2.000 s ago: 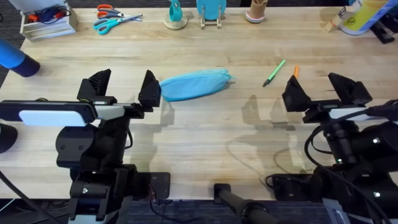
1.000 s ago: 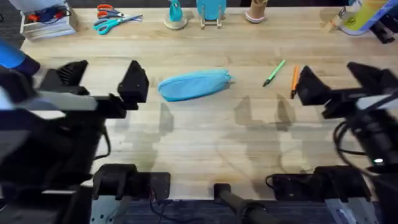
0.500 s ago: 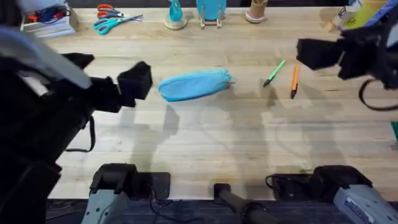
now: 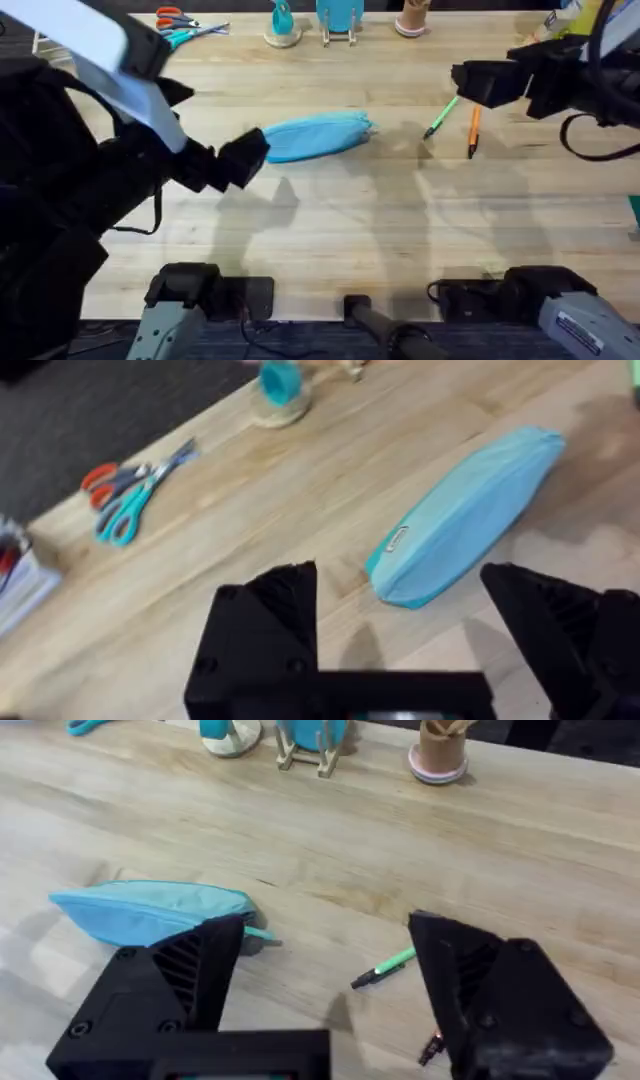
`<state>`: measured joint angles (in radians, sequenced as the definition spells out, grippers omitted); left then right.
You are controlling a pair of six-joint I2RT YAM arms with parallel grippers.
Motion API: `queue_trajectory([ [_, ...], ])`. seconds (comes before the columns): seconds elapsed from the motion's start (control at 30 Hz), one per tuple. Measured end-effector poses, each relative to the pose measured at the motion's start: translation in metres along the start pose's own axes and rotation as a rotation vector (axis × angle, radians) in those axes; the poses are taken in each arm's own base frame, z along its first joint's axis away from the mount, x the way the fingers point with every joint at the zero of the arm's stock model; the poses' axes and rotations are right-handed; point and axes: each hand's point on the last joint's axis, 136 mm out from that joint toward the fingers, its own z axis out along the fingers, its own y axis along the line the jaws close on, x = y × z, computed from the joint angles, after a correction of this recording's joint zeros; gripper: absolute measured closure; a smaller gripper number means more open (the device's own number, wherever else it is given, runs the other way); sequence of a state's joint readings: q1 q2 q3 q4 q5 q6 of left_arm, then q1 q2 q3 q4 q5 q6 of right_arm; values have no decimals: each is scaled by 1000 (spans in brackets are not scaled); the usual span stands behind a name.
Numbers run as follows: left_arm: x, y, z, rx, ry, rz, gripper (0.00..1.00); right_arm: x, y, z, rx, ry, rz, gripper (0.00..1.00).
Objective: Unzip the bag, pick up the pens from the table one at a time and place them inside, then zip the bag closed.
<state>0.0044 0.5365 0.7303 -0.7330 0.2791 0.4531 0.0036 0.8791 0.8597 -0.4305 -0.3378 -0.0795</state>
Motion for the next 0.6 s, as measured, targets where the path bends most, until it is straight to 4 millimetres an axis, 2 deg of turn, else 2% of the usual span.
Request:
queue_trajectory([
  [0.23, -4, -25, -1, 142, -43, 119, 7, 0, 0, 0, -3, -1, 0, 6],
  [0.6, -9, -34, 1, 202, -71, 151, 7, -1, 1, 0, -4, -2, -1, 6],
])
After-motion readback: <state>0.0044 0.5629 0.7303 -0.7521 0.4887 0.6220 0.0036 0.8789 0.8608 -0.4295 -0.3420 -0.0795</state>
